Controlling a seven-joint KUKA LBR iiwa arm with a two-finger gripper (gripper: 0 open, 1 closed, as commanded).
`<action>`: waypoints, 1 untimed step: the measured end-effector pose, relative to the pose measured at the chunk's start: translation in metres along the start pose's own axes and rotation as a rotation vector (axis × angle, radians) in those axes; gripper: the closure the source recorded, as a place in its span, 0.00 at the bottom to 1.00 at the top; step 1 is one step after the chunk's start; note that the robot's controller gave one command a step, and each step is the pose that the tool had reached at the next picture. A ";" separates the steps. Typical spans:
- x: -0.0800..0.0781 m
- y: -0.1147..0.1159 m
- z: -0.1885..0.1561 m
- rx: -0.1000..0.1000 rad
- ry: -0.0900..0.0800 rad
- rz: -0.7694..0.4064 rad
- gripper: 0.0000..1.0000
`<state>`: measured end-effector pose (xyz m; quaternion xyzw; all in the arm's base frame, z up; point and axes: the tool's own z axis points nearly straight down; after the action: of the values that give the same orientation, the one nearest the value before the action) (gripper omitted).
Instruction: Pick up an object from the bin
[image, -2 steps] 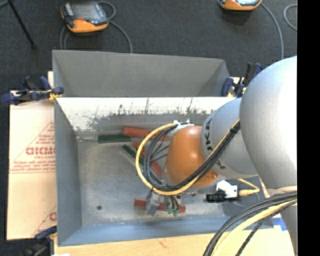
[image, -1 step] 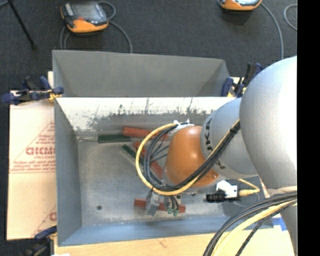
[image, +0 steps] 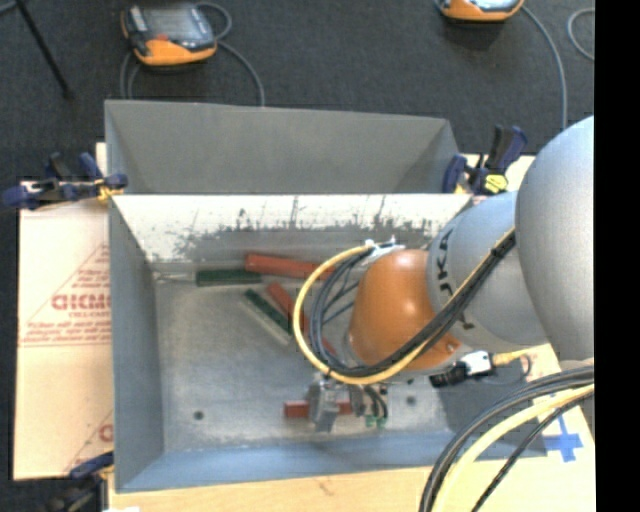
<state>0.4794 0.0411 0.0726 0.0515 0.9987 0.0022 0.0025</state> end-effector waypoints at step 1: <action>-0.008 -0.042 0.001 0.005 -0.003 -0.170 0.00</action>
Offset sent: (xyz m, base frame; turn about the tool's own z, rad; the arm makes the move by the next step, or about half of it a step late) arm 0.0000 0.0000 0.0000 0.0000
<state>0.4826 -0.0019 0.0719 -0.0333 0.9994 -0.0007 0.0038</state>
